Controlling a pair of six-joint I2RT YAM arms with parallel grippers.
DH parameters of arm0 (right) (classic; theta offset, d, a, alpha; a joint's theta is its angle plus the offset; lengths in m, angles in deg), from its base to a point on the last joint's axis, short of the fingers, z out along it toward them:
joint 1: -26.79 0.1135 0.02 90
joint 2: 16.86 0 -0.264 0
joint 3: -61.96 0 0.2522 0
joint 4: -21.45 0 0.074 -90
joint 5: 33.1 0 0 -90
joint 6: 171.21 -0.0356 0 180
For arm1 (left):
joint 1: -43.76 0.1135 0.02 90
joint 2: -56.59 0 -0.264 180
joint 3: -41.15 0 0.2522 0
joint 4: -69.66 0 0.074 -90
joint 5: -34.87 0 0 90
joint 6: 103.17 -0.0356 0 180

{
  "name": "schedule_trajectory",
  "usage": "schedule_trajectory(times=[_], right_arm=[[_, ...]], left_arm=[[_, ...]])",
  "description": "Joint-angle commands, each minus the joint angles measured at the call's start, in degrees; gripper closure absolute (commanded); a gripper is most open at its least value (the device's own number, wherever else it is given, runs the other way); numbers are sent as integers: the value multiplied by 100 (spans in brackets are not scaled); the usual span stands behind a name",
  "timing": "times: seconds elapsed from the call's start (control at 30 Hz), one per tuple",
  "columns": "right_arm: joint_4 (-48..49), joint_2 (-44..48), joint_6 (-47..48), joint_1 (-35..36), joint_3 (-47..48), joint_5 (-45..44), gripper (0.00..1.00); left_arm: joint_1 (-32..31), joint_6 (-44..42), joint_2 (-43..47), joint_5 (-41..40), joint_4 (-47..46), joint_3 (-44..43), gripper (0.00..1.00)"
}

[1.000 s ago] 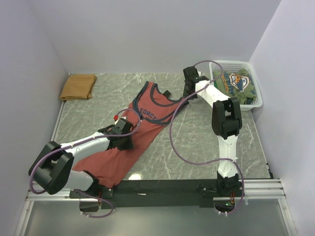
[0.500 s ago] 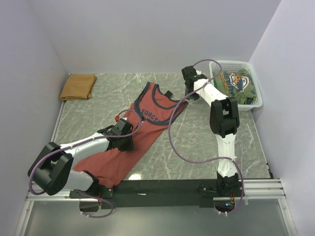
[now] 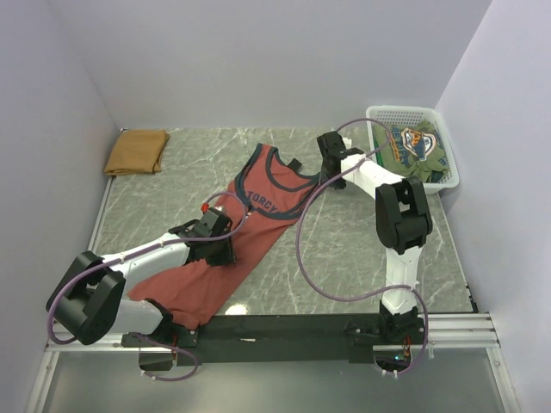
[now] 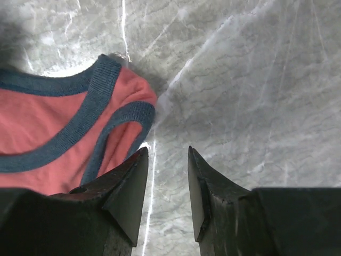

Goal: Fold and stack the tank tops
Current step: Fold the tank top

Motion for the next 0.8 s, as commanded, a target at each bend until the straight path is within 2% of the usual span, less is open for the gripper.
schedule_trajectory(times=[0.0, 0.13, 0.5, 0.67, 0.77], right_arm=[[581, 439, -273, 13, -337, 34, 57], [1082, 703, -370, 13, -707, 166, 55], [1294, 204, -511, 13, -506, 298, 55], [1259, -52, -537, 13, -339, 263, 61], [1162, -166, -537, 13, -251, 184, 68]], left_arm=[[-26, -47, 163, 102, 13, 59, 62], [-26, -38, 155, 128, -23, 77, 62], [-26, -65, 146, 128, -75, 112, 62], [-26, -65, 181, 128, -66, 129, 62], [-26, -73, 172, 128, -58, 138, 62]])
